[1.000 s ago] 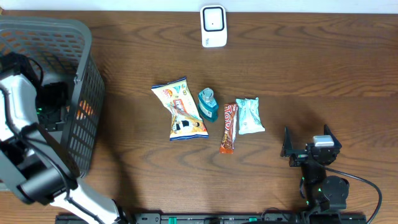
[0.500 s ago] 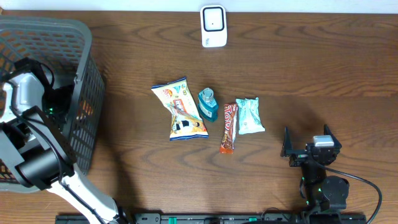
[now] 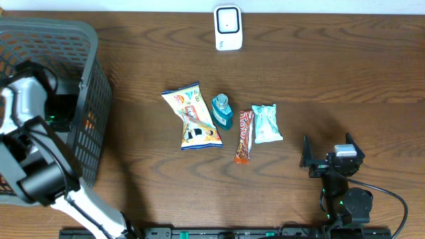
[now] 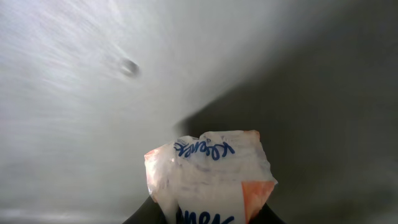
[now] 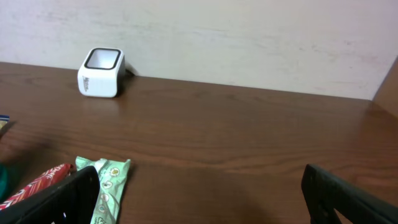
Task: Scan the item barcode
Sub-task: 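Reach the left gripper into the basket toward the orange tissue pack, then grasp the orange Kleenex tissue pack with the left gripper and lift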
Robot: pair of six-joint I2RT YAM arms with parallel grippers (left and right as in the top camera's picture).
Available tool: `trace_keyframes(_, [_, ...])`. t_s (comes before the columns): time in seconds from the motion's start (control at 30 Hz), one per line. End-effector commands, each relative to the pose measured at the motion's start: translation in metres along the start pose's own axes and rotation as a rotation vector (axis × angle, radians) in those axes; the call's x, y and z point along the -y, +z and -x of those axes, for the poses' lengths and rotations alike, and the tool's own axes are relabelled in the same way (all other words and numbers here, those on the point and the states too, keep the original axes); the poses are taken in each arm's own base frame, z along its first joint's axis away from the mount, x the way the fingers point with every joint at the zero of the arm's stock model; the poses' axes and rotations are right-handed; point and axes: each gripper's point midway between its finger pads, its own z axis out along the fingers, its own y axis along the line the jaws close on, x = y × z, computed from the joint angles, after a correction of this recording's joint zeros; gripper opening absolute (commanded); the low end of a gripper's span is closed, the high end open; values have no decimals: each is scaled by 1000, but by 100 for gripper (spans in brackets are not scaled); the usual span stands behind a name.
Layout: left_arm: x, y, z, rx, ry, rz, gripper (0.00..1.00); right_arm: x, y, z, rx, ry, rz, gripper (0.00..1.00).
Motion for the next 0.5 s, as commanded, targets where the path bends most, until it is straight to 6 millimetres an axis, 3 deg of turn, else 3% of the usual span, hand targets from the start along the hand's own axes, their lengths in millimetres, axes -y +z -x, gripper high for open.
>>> trace_keyframes(0.0, [6,-82,19,133,34,-183,12,0,0,-1,0,2,-1,99])
trace_keyframes(0.03, [4,-98,21,159,28,-217,12,0,0,-1,0,2,-1,99])
trace_keyframes(0.07, [-1,-134,22,219,18,-295,12,0,0,-1,0,2,-1,99])
trace_keyframes(0.23, [-21,-224,3,373,28,-499,12,0,0,-1,0,2,-1,99])
trace_keyframes(0.33, [-29,-263,-25,428,76,-611,12,0,0,-1,0,2,-1,99])
trace_keyframes(0.47, [-33,-297,-72,460,184,-726,12,0,0,-1,0,2,-1,99])
